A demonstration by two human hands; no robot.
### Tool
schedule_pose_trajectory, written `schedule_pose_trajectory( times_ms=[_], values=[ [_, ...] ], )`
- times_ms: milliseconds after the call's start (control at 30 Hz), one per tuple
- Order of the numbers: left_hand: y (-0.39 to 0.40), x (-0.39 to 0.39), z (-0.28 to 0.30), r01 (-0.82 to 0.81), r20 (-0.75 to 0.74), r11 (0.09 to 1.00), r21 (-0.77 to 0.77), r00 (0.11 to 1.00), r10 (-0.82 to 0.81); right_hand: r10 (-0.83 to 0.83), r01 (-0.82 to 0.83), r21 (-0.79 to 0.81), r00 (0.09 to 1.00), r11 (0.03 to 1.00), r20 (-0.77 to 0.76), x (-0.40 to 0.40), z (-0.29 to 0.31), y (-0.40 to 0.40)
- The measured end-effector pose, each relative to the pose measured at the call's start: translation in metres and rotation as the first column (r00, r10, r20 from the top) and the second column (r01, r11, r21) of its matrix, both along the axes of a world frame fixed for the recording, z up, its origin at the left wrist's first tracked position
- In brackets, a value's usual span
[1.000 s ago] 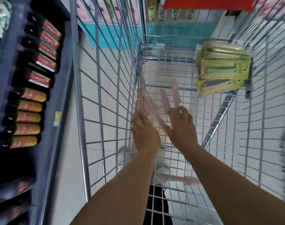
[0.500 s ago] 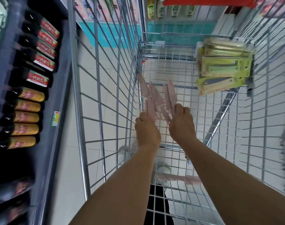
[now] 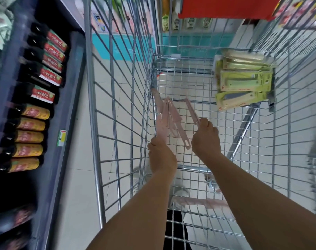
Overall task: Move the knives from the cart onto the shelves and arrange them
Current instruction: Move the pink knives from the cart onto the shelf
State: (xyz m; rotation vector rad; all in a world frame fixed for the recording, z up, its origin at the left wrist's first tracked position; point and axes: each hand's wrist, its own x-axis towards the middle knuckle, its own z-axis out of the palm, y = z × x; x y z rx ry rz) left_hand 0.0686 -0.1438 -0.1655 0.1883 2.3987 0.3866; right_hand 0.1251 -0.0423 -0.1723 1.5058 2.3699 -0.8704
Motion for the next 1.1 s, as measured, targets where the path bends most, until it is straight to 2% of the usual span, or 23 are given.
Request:
schedule_pose_trajectory(
  times_ms=[167, 467, 600, 700, 767, 967, 1100],
  values=[
    [-0.003, 0.006, 0.036, 0.009, 0.0, 0.999, 0.045, 1.0, -0.009, -0.136, 0.133, -0.105, 0.991, 0.986, -0.019, 0.012, 0.034, -0.002],
    [0.003, 0.01, 0.117, 0.049, -0.008, 0.995, 0.088, 0.999, -0.049, -0.116, 0.108, -0.123, 0.991, 0.986, -0.06, 0.024, 0.115, -0.005],
    [0.005, 0.011, 0.154, 0.055, -0.025, 0.981, 0.186, 0.998, -0.051, -0.161, 0.146, -0.138, 0.981, 0.98, -0.105, 0.03, 0.159, -0.009],
    [0.008, 0.015, 0.179, 0.069, -0.047, 0.959, 0.276, 0.997, -0.059, -0.266, 0.223, -0.244, 0.95, 0.944, -0.161, 0.034, 0.182, -0.017],
    [0.008, 0.017, 0.194, 0.019, -0.03, 0.944, 0.33, 1.0, -0.01, -0.301, 0.248, -0.271, 0.938, 0.93, -0.175, 0.033, 0.191, -0.022],
    [0.007, 0.015, 0.233, 0.082, -0.065, 0.893, 0.443, 0.996, -0.059, -0.38, 0.308, -0.272, 0.883, 0.912, -0.276, 0.029, 0.22, -0.03],
    [0.009, 0.0, 0.265, 0.03, -0.11, 0.85, 0.526, 0.993, 0.032, -0.447, 0.362, -0.272, 0.8, 0.892, -0.4, 0.02, 0.239, -0.038]
  ],
)
